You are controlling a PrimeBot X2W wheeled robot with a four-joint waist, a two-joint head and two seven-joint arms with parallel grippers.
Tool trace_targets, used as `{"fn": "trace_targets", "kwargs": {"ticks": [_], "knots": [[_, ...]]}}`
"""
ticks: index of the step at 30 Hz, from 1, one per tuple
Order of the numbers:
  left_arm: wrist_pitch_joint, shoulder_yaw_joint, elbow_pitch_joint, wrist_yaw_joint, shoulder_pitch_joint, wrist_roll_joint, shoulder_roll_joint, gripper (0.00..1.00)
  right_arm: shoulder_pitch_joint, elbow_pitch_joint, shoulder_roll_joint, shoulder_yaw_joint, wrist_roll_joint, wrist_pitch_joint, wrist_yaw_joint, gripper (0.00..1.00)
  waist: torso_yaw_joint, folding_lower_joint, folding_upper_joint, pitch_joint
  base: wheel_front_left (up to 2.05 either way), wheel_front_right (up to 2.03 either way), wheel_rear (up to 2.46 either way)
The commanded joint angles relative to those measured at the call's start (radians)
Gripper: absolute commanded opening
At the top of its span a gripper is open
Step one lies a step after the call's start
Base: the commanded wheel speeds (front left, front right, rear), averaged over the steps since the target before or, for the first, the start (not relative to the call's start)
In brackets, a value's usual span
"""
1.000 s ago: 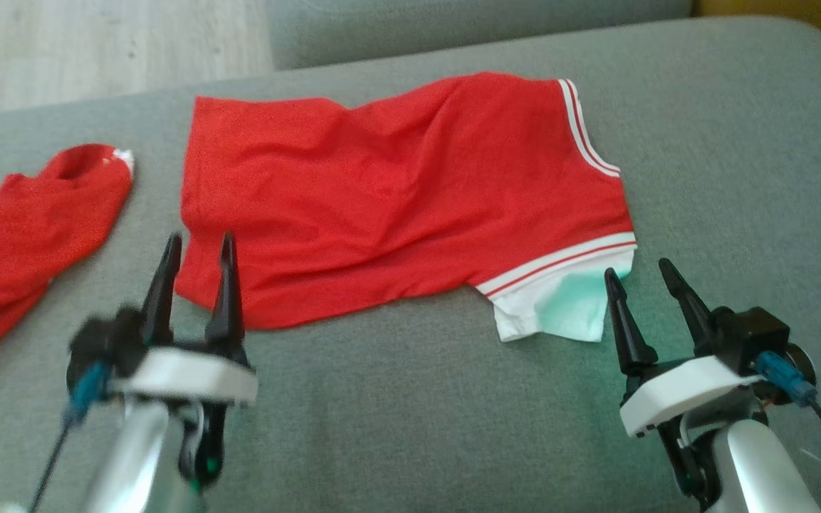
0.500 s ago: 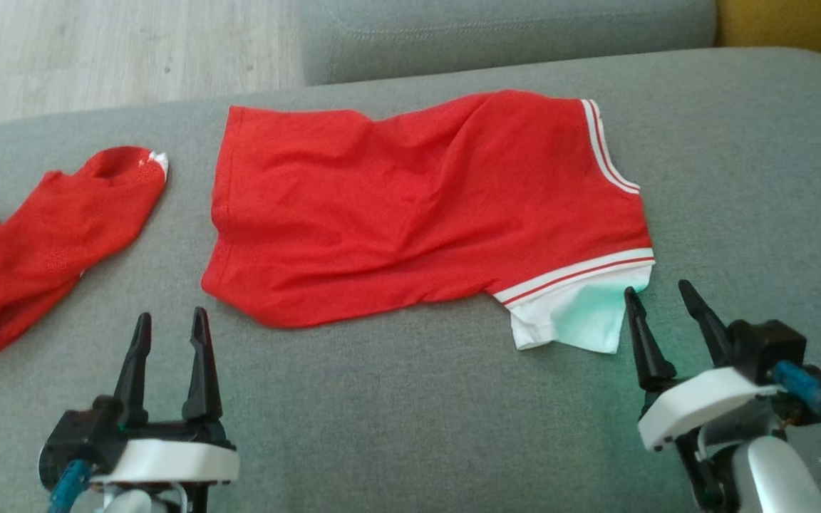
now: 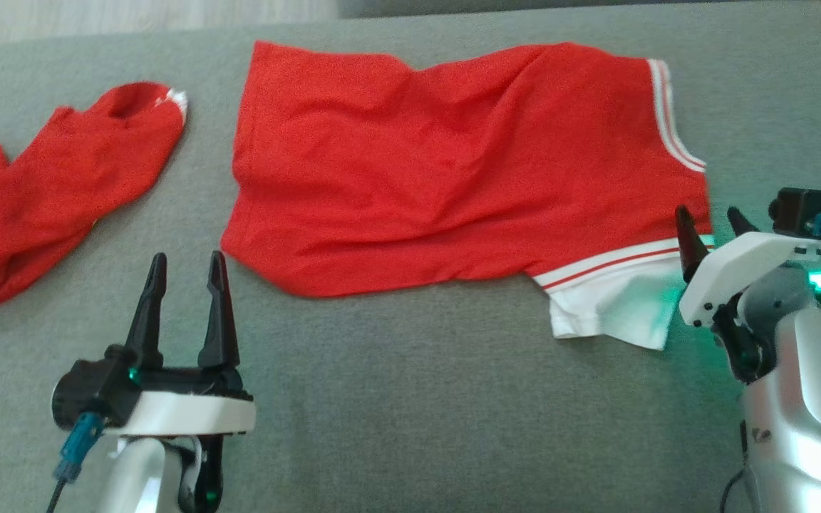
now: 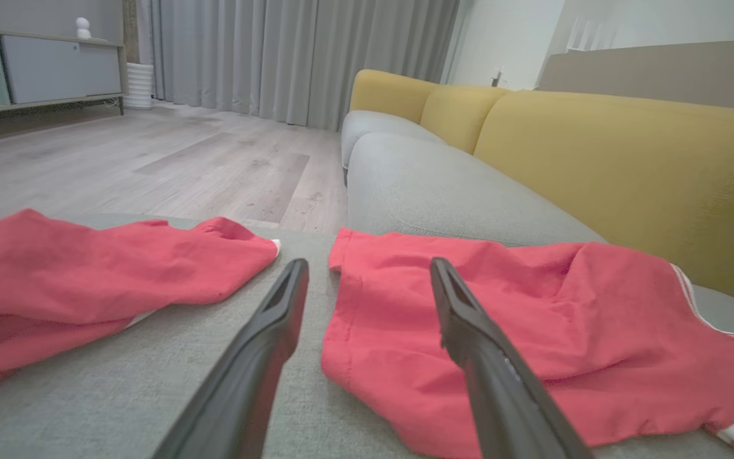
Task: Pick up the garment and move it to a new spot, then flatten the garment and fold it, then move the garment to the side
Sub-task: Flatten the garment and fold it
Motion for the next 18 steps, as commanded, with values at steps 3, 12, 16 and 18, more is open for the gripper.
{"fn": "trace_targets", "kwargs": {"ticks": [3, 12, 16, 18], "knots": [[-0.009, 0.023, -0.022, -0.009, -0.043, 0.013, 0.0, 1.0, -0.064, 0.055, -0.002, -0.008, -0.031, 0.031, -0.001, 1.0, 0.037, -0.0002, 0.0, 0.032, 0.0, 0.0, 0.0], [-0.009, 0.045, -0.013, -0.015, -0.041, 0.014, -0.004, 1.0, -0.091, 0.164, -0.002, -0.034, -0.049, 0.042, -0.001, 0.0, 0.034, -0.0002, 0.0, 0.026, 0.0, 0.0, 0.0], [-0.009, 0.065, -0.015, -0.017, -0.03, 0.015, -0.005, 1.0, -0.045, 0.087, -0.002, -0.107, -0.079, -0.003, -0.001, 0.0, 0.014, -0.0002, 0.0, -0.001, 0.0, 0.0, 0.0], [-0.009, 0.075, -0.018, -0.017, -0.021, 0.017, -0.004, 1.0, -0.008, 0.021, -0.002, -0.139, -0.096, -0.013, -0.001, 0.0, 0.001, -0.0002, 0.0, -0.013, 0.0, 0.0, 0.0]]}}
